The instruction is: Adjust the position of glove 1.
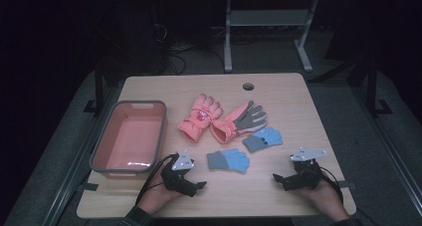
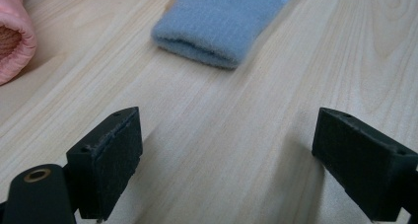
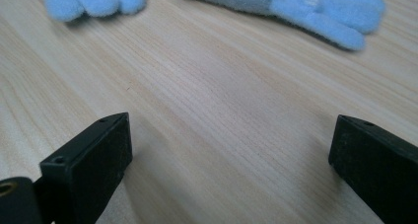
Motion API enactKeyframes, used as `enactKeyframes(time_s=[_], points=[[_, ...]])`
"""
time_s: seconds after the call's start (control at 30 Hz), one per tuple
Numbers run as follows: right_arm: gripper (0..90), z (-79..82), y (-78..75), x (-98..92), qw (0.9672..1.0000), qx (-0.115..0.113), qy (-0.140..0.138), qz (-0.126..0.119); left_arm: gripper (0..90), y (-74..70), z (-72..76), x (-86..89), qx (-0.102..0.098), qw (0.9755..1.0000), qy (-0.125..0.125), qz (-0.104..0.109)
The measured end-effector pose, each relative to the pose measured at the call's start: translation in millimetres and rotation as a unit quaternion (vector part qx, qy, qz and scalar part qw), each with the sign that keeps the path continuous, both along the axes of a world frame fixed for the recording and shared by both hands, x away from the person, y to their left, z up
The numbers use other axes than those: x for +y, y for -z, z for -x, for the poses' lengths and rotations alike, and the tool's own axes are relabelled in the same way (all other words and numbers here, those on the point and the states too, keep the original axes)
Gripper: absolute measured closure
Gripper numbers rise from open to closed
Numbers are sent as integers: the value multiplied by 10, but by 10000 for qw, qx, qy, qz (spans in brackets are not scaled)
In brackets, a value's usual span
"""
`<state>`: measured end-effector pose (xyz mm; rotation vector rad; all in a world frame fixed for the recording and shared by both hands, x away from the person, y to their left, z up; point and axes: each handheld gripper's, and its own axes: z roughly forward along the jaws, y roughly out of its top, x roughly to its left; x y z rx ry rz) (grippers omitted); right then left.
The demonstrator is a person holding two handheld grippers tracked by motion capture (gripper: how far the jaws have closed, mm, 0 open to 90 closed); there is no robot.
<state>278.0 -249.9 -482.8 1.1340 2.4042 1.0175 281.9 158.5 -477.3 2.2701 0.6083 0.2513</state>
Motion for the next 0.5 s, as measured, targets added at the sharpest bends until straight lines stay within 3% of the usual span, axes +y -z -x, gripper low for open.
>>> enactKeyframes(time_s=[0.3, 0.5], points=[[22, 0, 0, 0, 10000, -2, -1, -2, 116, -17, -5, -21, 11, 10000, -24, -92], [22, 2, -1, 2, 10000, 18, 12, -7, 237, -62, -4, -70, 101, 9998, -28, -149]])
